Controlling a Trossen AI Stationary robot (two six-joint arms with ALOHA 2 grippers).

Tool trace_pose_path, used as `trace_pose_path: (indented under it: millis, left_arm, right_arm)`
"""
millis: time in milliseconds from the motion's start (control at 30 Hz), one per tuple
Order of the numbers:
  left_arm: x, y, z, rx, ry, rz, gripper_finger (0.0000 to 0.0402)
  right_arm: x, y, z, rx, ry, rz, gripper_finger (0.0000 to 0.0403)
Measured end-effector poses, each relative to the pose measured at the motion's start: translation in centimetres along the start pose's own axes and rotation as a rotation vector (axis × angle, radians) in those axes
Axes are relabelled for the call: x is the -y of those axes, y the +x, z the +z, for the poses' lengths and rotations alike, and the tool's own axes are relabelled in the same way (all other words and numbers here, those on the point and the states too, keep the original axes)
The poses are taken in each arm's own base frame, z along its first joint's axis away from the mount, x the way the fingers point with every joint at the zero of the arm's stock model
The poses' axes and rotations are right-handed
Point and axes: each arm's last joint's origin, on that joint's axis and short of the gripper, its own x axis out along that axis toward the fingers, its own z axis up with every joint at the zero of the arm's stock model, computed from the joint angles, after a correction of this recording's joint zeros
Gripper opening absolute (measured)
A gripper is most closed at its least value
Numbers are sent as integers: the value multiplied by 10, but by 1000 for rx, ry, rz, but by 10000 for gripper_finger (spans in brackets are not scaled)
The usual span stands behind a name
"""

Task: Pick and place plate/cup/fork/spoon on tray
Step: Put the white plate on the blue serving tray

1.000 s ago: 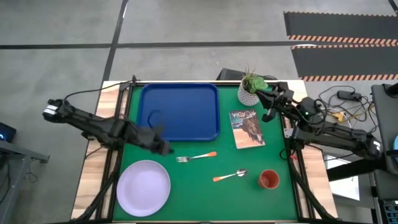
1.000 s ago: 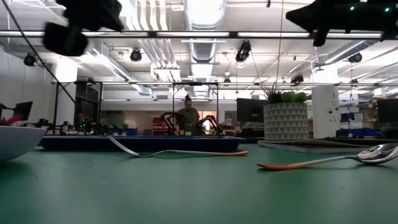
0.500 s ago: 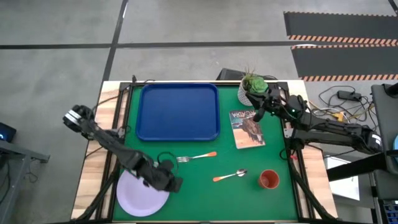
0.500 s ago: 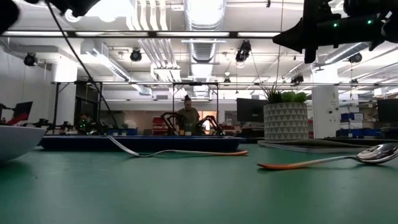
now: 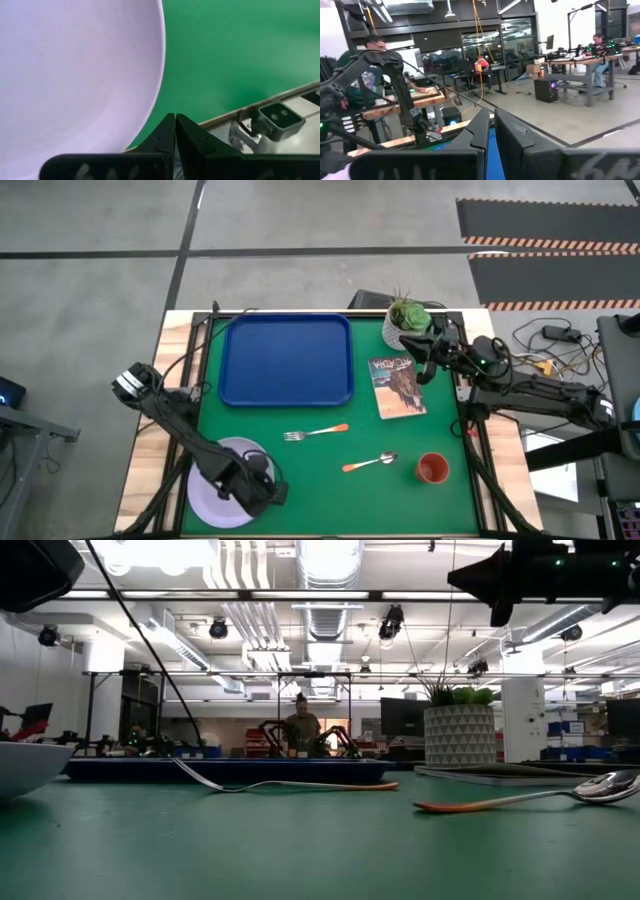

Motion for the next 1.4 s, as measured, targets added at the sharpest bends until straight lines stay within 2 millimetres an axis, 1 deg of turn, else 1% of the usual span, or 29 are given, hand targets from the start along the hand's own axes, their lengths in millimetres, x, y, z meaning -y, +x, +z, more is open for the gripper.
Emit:
trace_pose_path:
  millis: [167,367,733,833,967,1100,1167,1267,1400]
  left_arm:
    - [-3,2,3,13,15,7,0]
    - [-10,6,7,40,81,24,0]
    - [-6,6,5,19,161,-10,5]
    - [-1,7,1,-25,160,-57,29]
    - [4,1,-4,-102,163,-105,84]
    - [0,2,-1,-76,169,-55,147]
    - [-3,3,2,-63,185,-35,168]
    - [-5,5,6,-36,195,-7,176]
    - [-3,5,8,1,223,-36,169]
  right_arm:
    - [-4,0,0,-2,5,23,22]
    - [-5,0,-1,-8,11,34,22]
    - [-5,0,-4,-35,18,29,22]
    - [-5,0,-4,-36,18,29,22]
    - [-5,0,-4,-37,18,28,22]
    - [-5,0,-4,-37,18,28,22]
    - [-5,0,-4,-37,17,28,22]
    - [-5,0,-4,-37,13,28,22]
    - [-5,0,-4,-37,12,27,22]
